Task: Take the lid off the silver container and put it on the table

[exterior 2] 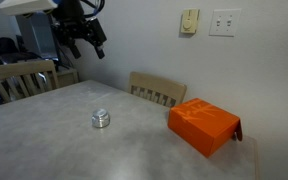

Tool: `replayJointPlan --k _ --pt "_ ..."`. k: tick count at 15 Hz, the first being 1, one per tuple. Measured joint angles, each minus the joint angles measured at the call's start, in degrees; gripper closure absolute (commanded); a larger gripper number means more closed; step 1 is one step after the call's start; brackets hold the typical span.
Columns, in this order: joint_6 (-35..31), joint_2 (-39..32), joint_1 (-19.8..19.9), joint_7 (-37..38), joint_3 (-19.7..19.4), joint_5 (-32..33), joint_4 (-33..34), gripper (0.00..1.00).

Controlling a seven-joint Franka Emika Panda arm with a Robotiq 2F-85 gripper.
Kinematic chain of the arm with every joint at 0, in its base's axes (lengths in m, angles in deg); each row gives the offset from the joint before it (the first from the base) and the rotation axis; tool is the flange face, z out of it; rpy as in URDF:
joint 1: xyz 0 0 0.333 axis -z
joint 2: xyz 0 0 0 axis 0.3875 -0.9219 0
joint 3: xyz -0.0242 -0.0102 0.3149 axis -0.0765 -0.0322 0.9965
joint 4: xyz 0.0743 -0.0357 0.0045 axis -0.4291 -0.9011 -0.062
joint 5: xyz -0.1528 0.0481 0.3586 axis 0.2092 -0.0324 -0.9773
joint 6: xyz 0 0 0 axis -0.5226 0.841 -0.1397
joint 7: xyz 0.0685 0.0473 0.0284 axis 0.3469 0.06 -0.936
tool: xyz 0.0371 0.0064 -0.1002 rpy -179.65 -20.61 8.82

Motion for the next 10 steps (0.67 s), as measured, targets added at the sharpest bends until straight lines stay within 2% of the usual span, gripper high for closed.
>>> replayJointPlan --k 3,6,10 --pt "2.7 -10.0 -0.6 -5.2 2.3 -4.3 10.4 0.00" --pt "8.9 -19.0 0.2 -8.6 5.2 -6.1 19.8 0.00" --pt "16.1 -24.1 2.1 -11.1 7.0 -6.0 26.4 0.00"
